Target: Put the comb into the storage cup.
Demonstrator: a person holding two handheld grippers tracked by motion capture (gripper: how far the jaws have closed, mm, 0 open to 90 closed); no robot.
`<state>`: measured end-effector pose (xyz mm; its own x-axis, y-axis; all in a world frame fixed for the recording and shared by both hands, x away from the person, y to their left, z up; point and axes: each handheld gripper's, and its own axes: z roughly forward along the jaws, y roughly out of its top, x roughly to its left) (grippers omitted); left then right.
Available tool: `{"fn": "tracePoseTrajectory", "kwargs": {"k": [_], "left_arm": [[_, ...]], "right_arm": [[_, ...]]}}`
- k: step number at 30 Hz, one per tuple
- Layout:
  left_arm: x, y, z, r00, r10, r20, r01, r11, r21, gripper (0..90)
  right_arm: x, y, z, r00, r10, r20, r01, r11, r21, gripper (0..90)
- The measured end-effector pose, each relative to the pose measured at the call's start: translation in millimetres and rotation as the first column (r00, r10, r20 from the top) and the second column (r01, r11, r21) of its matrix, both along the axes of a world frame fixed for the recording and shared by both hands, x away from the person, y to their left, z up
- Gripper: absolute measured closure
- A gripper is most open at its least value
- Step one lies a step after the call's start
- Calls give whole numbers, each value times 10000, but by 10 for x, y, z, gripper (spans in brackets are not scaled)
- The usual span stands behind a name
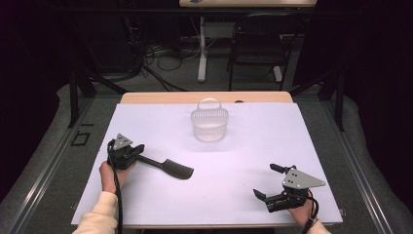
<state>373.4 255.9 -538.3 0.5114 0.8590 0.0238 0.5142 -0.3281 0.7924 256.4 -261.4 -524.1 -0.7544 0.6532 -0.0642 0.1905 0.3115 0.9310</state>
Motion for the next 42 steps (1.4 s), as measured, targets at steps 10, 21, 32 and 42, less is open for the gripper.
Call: {"fn": "tracePoseTrajectory", "kwargs": {"k": [10,21,32,42], "left_arm": [[117,18,-75,9978,2,-662,41,9979,646,900],[120,64,-103,9914,66,-1307,55,9957,921,900],[88,52,-114,9869,-206,-1598,378,9937,1055,900],[61,25,-126,9794,-481,-1962,717,9908,1148,900]], "right_arm": [[-2,-1,0,10000,15,-9,-15,10000,-10,0],[5,8,-7,10000,2,-59,-2,10000,-29,0],[6,8,-6,10000,13,4,-13,10000,-56,0],[-5,5,0,10000,27,-47,-27,10000,-15,0]]}}
